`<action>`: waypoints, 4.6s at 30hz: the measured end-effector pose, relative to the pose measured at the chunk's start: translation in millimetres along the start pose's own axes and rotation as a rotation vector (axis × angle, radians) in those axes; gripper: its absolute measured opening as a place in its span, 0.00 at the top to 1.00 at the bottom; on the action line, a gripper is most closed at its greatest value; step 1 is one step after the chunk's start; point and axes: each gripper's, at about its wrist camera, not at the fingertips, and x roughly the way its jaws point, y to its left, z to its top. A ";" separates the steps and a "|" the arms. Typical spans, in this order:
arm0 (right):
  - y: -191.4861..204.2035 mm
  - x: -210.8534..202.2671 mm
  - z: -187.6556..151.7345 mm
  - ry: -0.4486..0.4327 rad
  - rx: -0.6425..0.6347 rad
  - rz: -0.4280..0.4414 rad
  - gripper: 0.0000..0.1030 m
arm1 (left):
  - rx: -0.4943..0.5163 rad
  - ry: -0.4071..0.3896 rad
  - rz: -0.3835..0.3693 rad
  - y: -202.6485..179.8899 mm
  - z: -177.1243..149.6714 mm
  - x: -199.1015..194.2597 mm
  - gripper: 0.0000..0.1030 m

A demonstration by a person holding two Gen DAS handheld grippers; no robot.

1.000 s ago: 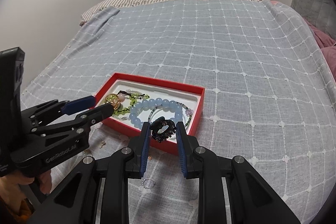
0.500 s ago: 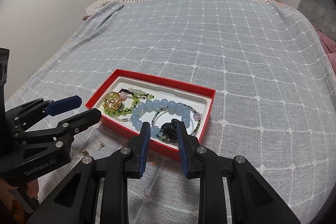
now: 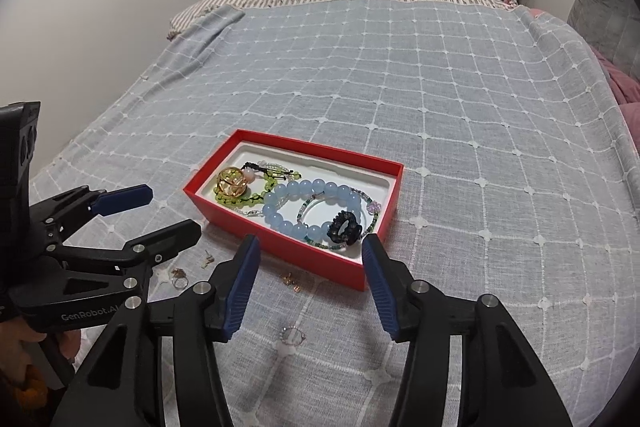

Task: Organize jewelry
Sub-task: 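Withdraw both tools from the box toward the small rings on the bed, then grasp the small gem gold ring with left tool while right grasps the silver ring, then carry both held rings over the red box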

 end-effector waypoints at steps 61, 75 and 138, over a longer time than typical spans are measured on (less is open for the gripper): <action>30.3 19.1 -98.6 0.181 -0.198 -0.071 0.18 | 0.189 0.074 -0.098 8.2 -64.4 21.7 0.61; 30.4 21.7 -95.9 0.176 -0.191 -0.078 0.16 | 0.217 0.076 -0.092 1.5 -60.5 25.4 0.81; 37.0 39.3 -70.9 0.150 -0.165 0.048 0.66 | 0.121 0.130 -0.034 15.0 -58.2 16.0 0.81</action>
